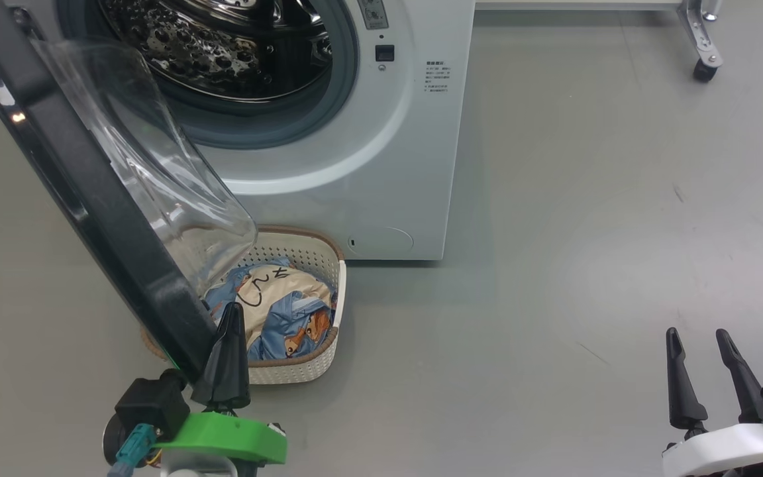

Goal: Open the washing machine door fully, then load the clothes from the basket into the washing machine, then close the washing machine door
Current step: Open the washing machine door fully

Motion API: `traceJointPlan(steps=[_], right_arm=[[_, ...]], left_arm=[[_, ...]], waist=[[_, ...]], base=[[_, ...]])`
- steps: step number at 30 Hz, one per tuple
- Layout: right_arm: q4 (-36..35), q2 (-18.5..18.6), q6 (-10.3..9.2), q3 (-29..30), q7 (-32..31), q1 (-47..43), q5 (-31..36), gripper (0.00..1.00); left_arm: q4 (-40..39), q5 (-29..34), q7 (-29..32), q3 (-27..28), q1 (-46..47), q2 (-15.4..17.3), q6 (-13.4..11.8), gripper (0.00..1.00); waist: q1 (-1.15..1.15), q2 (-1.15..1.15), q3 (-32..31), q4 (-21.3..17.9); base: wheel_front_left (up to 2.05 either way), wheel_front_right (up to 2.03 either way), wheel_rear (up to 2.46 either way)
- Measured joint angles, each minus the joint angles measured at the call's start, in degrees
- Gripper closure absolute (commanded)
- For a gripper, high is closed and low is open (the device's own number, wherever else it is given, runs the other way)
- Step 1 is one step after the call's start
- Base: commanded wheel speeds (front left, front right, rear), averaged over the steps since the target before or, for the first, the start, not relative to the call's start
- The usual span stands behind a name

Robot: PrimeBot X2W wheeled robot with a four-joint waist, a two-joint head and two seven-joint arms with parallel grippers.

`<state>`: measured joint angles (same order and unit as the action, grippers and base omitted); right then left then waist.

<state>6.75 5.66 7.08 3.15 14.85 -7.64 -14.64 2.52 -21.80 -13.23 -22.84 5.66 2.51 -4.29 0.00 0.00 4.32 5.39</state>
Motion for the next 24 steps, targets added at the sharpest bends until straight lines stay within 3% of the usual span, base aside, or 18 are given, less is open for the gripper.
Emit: traceJointPlan(steps=[24], right_arm=[[-0.20, 1.18, 0.00, -0.22, 0.00, 1.40, 0.00, 0.00]], left_arm=[[3.21, -1.40, -0.99, -0.81, 2.59, -0.56, -1.76, 1.00]], waist=[[0.00, 0.00, 1.15, 6.88]], base=[[0.00, 0.00, 0.00]])
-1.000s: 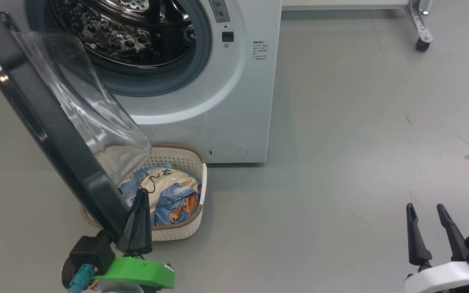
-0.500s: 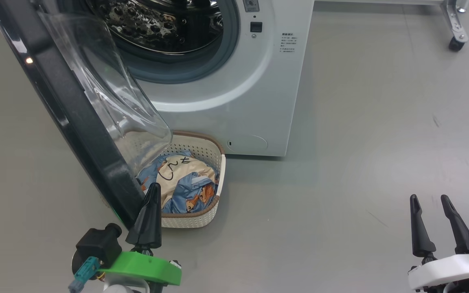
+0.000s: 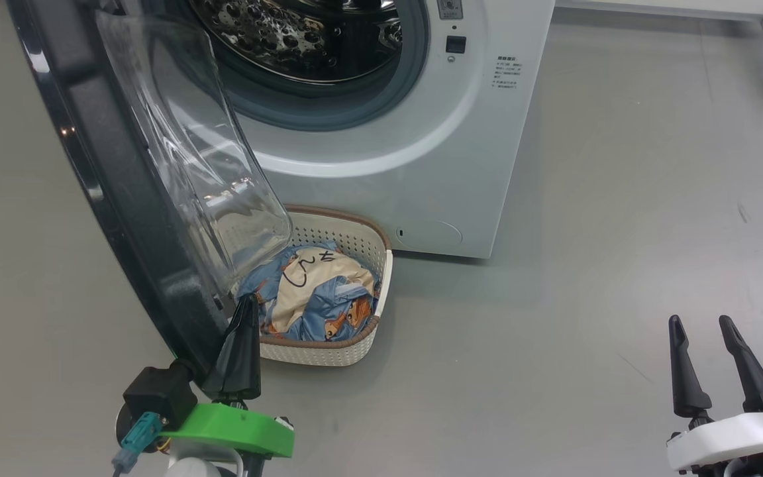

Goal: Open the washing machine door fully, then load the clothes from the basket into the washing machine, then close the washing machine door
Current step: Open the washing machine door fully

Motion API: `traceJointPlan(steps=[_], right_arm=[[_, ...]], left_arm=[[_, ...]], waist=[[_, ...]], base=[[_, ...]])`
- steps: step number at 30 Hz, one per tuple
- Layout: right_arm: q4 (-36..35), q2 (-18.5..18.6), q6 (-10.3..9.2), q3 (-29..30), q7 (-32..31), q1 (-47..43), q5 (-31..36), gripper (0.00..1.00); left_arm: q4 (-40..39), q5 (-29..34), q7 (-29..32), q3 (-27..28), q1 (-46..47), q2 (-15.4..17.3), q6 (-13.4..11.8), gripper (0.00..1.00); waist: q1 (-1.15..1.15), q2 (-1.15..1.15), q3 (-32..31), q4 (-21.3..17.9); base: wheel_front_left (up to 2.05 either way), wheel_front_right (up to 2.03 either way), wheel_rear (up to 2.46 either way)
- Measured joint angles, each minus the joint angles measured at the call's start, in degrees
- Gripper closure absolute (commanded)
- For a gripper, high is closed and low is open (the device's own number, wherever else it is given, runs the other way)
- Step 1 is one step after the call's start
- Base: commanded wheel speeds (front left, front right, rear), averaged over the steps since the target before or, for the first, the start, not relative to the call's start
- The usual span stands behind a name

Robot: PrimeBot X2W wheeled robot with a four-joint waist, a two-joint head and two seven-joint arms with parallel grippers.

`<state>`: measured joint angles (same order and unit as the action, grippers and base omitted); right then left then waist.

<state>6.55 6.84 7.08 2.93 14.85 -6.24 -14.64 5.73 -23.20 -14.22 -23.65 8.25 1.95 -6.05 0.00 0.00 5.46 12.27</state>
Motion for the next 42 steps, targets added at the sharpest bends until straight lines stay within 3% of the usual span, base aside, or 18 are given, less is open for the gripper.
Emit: traceJointPlan(steps=[8, 21, 30, 42], right_arm=[[0.00, 0.07, 0.00, 0.34, 0.00, -0.04, -0.08, 0.00], [0.02, 0.32, 0.01, 0.24, 0.00, -0.29, -0.08, 0.00], [0.00, 0.86, 0.00, -1.52, 0.00, -0.31, -0.07, 0.00], [0.34, 2.70, 0.00, -3.11, 0.00, -0.27, -0.05, 0.00]], left_arm=[[-0.01, 0.00, -0.01, 0.21, 0.04, -0.01, -0.25, 1.00], [1.10, 0.07, -0.02, 5.20, -0.01, -0.03, -0.60, 1.00], [2.36, 0.84, -0.02, 13.00, 0.14, -0.09, -0.67, 1.00], [8.49, 2.33, -0.19, 27.16, 4.10, -0.29, -0.68, 1.00]], waist=[[0.00, 0.00, 0.06, 2.74], [0.00, 0.00, -0.12, 8.54], [0.00, 0.00, 0.68, 10.75], [0.00, 0.00, 1.75, 9.18]], base=[[0.00, 0.00, 0.00], [0.00, 0.00, 0.00], [0.00, 0.00, 0.00], [0.00, 0.00, 0.00]])
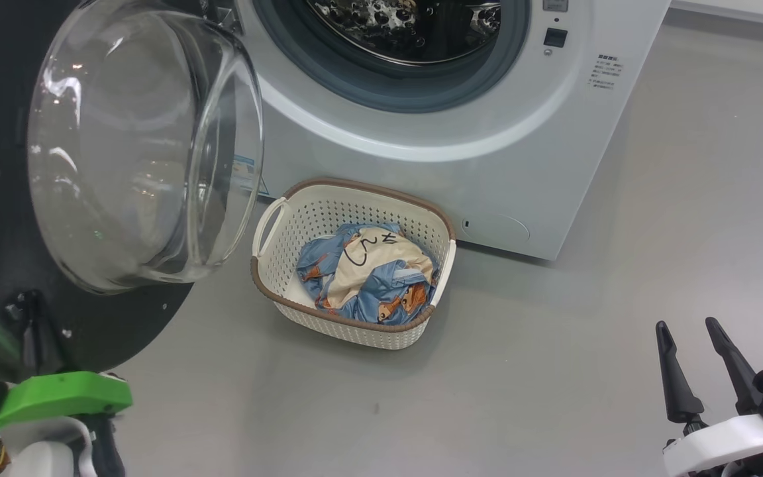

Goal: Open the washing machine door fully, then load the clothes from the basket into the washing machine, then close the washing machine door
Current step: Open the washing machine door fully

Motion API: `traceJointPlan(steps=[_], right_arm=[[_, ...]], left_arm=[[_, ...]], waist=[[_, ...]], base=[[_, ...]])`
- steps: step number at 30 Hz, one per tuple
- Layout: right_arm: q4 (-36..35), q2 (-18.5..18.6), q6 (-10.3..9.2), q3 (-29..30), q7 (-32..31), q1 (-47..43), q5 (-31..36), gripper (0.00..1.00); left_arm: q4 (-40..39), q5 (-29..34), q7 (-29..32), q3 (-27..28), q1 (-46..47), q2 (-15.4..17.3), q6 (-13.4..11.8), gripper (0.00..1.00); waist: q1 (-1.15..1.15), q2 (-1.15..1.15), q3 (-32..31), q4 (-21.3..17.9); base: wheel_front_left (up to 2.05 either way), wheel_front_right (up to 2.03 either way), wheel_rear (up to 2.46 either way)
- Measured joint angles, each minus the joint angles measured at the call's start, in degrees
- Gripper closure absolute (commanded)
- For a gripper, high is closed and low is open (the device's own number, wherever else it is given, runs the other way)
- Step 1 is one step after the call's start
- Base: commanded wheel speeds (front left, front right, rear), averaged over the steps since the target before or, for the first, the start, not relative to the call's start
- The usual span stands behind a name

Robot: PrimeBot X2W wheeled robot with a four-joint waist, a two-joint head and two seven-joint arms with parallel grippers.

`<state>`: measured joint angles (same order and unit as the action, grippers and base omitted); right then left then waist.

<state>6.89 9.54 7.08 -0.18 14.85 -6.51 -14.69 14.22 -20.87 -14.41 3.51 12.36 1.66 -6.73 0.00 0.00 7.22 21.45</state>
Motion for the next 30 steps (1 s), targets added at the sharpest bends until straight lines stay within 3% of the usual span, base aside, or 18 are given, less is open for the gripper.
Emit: traceJointPlan(steps=[9, 30], right_arm=[[0.09, 0.99, 0.01, 0.22, 0.00, 0.02, -0.01, 0.00], [0.98, 1.21, 0.01, -0.19, 0.00, 0.05, -0.48, 0.00]], left_arm=[[5.13, 0.37, 0.00, 9.58, 4.27, 0.03, 0.00, 1.00], [16.10, 8.35, 0.00, 19.57, 11.96, 2.76, -0.01, 1.00]], waist=[[0.00, 0.00, 0.54, -2.27], [0.00, 0.00, -0.46, -4.54]], base=[[0.00, 0.00, 0.00], [0.00, 0.00, 0.00]])
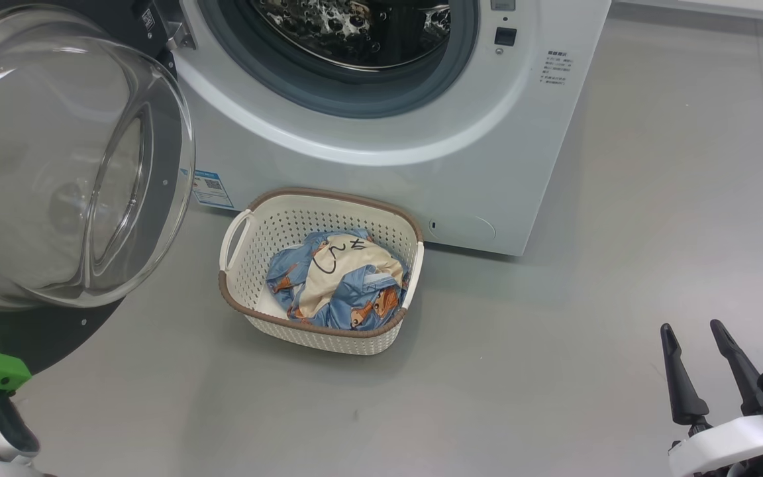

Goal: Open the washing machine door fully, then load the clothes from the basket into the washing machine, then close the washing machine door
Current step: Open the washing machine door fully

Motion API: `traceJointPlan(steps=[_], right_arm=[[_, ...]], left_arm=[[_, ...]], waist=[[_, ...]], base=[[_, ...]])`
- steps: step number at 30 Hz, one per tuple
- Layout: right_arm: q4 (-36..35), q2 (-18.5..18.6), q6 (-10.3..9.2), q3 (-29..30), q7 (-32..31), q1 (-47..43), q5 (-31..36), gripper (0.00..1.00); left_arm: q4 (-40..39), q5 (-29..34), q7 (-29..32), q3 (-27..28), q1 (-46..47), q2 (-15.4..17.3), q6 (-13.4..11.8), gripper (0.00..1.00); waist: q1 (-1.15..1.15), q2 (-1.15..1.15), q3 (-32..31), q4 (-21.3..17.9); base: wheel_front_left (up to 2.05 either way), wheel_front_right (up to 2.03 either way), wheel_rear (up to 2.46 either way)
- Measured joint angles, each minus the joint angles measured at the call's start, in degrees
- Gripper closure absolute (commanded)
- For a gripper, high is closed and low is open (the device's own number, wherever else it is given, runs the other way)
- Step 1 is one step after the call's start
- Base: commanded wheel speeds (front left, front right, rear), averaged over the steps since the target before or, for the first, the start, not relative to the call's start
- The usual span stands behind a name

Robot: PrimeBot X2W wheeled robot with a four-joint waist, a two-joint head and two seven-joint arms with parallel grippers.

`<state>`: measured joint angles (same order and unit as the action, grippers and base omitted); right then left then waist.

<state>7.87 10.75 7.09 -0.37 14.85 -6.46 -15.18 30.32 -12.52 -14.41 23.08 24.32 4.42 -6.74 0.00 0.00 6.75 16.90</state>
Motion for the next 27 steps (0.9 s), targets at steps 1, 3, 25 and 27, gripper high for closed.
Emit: traceJointPlan(steps=[1, 3, 25, 27], right_arm=[[0.00, -0.05, 0.00, 0.02, 0.00, -0.02, 0.00, 0.00], [0.07, -0.09, 0.00, -0.12, 0.00, -0.01, -0.01, 0.00], [0.37, -0.92, 0.00, 0.03, 0.00, -0.10, -0.36, 0.00], [0.46, -1.26, 0.00, 0.13, 0.00, -0.13, -0.58, 0.00]], left_arm=[[0.36, 0.49, 0.00, 0.19, 0.14, 0.15, 0.00, 1.00], [1.09, 1.05, 0.00, 0.78, 0.54, 0.23, 0.00, 1.00], [5.38, 4.53, 0.00, 3.97, 3.41, 0.69, 0.00, 1.00], [5.33, 4.74, 0.00, 3.94, 3.48, 0.54, 0.00, 1.00]], waist=[[0.00, 0.00, -0.13, -0.12], [0.00, 0.00, -0.41, -0.31], [0.00, 0.00, -2.08, -1.48], [0.00, 0.00, -2.36, -1.43]], base=[[0.00, 0.00, 0.00], [0.00, 0.00, 0.00], [0.00, 0.00, 0.00], [0.00, 0.00, 0.00]])
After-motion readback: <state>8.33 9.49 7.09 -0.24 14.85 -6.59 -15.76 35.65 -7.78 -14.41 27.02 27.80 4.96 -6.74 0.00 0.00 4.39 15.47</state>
